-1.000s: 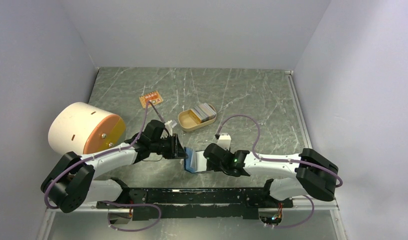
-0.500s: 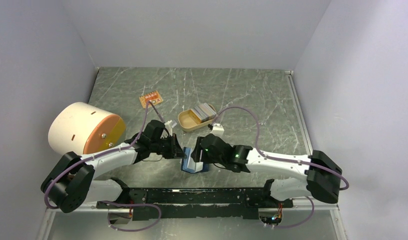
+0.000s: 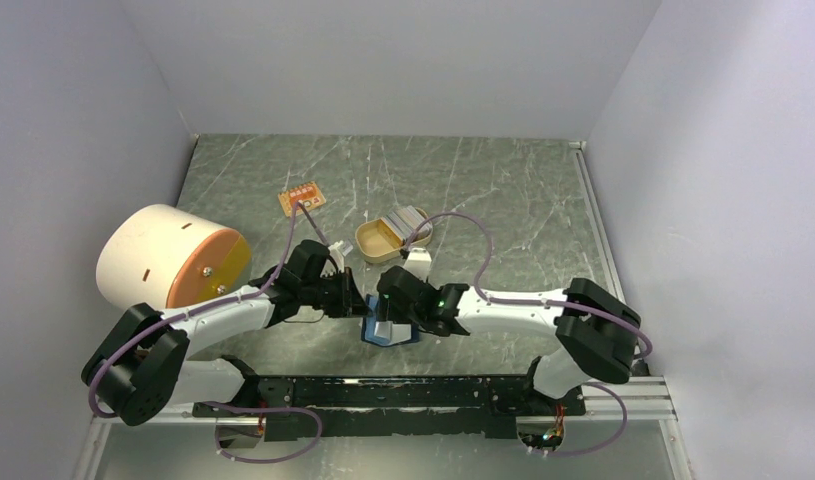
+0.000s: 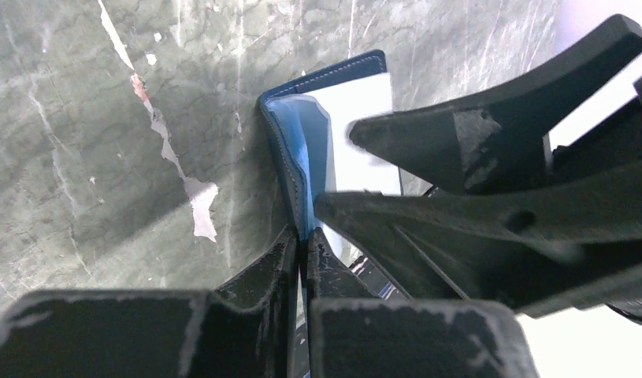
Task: Put the credit cards into the card holder
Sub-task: Open the card holder at the center of the board.
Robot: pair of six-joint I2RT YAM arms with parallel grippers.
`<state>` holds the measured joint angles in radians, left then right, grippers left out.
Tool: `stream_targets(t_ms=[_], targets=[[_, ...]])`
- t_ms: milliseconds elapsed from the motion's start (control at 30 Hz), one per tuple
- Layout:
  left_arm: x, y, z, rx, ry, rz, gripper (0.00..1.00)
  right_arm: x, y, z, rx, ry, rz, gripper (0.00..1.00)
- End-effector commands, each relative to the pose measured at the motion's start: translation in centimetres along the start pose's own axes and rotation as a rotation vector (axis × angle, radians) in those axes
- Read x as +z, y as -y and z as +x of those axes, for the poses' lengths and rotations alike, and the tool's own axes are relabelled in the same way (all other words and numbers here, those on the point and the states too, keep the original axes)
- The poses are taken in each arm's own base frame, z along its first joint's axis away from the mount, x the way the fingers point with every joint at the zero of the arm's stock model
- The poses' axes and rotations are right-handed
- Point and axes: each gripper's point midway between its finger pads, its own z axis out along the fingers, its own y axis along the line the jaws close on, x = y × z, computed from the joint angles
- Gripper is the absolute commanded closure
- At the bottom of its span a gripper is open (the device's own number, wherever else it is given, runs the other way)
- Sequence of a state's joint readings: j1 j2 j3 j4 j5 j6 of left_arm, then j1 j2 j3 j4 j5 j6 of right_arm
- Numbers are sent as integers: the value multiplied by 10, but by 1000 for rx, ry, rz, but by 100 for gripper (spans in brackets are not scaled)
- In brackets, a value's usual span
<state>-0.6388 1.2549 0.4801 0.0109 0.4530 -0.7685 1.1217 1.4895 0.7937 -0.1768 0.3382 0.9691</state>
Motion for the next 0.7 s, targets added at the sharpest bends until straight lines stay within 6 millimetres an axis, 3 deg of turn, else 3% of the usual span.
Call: stream_targets(t_ms=[0,400,500,667], targets=[[-3,18,-8,35,21,60,91,9,14,1,9,8,68,41],[-5,10,-11,31,45,11,91,-3,74,10,-56,7,251,44],[-5,10,-12,30,51,10,90,-4,80,14,-60,-2,259,45],[-2,7,-10,24,43,3,78,-4,82,19,-56,-7,230,45]])
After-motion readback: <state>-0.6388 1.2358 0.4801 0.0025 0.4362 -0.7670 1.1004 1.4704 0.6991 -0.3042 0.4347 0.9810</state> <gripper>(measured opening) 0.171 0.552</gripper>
